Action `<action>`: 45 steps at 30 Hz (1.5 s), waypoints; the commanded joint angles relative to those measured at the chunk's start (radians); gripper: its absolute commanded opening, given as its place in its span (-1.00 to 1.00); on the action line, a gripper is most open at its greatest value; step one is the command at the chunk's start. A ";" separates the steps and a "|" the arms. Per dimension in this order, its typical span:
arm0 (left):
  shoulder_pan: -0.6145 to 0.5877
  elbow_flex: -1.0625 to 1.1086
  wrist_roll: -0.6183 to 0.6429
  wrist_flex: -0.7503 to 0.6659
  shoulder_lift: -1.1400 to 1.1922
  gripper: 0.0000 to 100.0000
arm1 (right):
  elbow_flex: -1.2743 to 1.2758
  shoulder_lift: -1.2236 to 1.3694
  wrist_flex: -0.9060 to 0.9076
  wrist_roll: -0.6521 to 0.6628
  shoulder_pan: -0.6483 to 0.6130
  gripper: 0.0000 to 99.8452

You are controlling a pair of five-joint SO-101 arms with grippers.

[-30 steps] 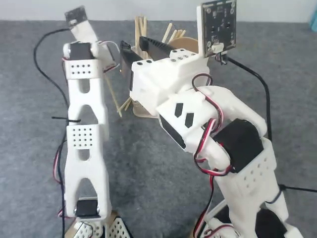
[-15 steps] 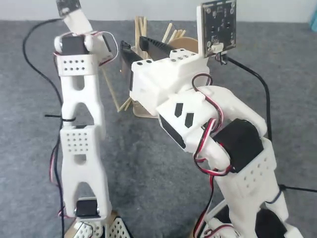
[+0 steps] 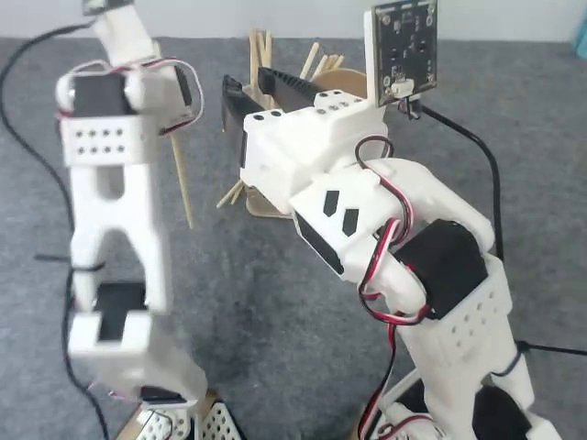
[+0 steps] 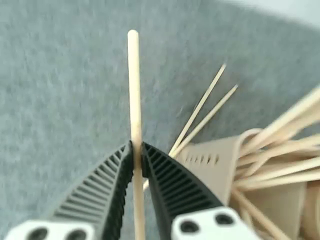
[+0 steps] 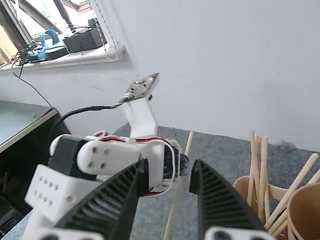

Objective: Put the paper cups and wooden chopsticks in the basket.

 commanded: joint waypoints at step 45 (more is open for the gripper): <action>0.198 1.253 0.000 -1.847 -0.511 -0.61 | 0.008 0.002 -0.045 0.018 0.027 -0.72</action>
